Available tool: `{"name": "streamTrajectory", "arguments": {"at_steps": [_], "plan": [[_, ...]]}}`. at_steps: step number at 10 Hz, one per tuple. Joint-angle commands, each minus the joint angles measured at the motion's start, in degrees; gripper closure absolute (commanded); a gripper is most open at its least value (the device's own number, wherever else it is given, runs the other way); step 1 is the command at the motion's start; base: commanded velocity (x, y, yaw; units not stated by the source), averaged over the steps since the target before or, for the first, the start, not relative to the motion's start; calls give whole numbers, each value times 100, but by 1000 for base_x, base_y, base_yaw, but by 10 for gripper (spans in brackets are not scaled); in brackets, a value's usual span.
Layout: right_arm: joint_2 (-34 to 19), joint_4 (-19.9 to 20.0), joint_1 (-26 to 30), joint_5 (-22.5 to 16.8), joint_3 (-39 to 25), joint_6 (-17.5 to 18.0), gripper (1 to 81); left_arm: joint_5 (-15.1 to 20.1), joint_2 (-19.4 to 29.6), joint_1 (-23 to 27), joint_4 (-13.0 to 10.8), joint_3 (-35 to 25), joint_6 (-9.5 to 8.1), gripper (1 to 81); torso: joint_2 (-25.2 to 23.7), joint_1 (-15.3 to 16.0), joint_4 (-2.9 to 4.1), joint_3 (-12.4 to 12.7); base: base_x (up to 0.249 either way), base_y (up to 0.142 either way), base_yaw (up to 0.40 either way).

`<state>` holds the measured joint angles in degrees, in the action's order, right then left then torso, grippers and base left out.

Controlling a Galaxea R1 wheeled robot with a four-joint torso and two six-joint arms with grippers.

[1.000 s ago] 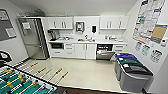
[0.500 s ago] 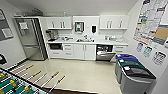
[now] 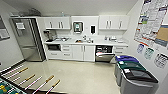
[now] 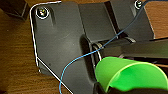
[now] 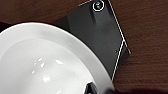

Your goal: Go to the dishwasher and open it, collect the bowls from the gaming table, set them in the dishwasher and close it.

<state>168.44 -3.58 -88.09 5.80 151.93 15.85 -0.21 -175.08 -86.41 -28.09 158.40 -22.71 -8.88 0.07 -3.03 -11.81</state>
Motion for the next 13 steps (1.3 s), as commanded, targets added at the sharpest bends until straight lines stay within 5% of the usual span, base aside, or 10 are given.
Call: {"name": "streamTrajectory", "arguments": {"at_steps": [1,13], "plan": [[-44,-46,243,-263,-24,-20,811,267,25,251,-30,6,4,811,0,0,0,0,157,-70,0],[-44,-55,252,-264,-24,-20,811,267,17,251,-39,6,4,811,0,-2,0,0,157,-5,0]]}}
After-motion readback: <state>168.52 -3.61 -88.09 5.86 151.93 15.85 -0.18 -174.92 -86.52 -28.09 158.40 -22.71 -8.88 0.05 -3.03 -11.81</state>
